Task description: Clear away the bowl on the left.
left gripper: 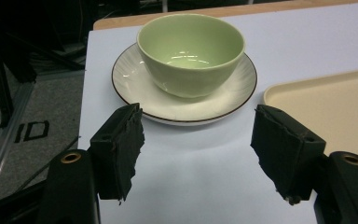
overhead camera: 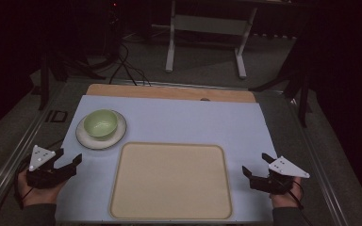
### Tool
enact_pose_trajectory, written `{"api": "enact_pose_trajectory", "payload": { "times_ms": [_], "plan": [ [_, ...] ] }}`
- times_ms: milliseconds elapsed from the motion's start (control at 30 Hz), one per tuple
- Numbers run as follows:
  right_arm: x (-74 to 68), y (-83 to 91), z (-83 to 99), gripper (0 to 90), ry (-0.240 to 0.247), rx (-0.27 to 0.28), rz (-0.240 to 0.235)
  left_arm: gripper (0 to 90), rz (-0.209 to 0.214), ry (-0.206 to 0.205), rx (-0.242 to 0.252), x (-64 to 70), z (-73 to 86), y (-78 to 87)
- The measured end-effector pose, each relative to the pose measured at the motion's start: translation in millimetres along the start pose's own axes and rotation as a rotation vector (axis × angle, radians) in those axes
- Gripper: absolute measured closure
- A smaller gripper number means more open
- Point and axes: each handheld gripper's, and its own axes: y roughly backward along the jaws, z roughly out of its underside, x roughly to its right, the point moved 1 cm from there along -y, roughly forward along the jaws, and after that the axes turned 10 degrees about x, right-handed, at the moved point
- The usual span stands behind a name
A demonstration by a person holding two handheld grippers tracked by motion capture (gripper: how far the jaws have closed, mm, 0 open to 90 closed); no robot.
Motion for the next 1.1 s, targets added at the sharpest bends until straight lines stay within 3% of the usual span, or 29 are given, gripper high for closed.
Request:
{"api": "enact_pose_trajectory", "payload": {
  "times_ms": [567,967,1100],
  "plan": [
    [0.4,0.8,0.0,12.1,-0.004,0.006,0.012,33.8,-0.001,0.049,0.007,-4.3,-0.6,-0.5],
    [0.1,1.1,-0.2,12.1,-0.002,0.018,0.017,33.9,-0.012,0.08,0.044,-5.5,-13.9,-1.0],
    [1.1,0.3,0.4,12.1,-0.009,0.017,0.019,33.9,-0.017,0.073,0.054,-5.1,-21.6,-3.9]
  ]
}}
